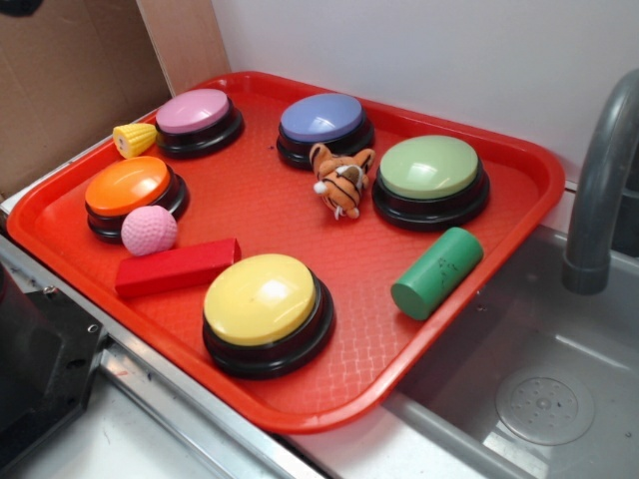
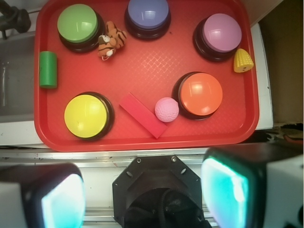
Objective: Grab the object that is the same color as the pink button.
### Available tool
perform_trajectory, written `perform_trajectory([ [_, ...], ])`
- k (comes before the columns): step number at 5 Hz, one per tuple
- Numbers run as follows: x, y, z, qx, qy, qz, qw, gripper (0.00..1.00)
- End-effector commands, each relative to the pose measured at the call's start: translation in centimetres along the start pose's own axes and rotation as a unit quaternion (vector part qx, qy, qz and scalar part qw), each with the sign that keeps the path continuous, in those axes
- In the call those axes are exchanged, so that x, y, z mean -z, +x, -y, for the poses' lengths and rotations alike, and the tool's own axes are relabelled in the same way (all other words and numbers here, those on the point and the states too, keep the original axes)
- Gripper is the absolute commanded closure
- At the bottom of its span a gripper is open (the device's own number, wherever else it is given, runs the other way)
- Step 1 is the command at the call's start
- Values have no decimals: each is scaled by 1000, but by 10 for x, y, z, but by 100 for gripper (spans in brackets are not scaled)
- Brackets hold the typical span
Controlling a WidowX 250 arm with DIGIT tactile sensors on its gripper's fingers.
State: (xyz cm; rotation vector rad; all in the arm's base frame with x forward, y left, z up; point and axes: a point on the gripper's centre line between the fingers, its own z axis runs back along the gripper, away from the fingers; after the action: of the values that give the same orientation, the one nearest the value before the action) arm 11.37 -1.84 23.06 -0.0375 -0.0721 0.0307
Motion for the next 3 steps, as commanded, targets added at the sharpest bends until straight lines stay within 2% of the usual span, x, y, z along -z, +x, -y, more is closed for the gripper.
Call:
perform_trajectory([
  [1,20,1,-19,-128,-17,57,990,0],
  [2,44,9,-23,-212,23,41,976,0],
  [3,74,16,-29,-285,32,33,958,0],
])
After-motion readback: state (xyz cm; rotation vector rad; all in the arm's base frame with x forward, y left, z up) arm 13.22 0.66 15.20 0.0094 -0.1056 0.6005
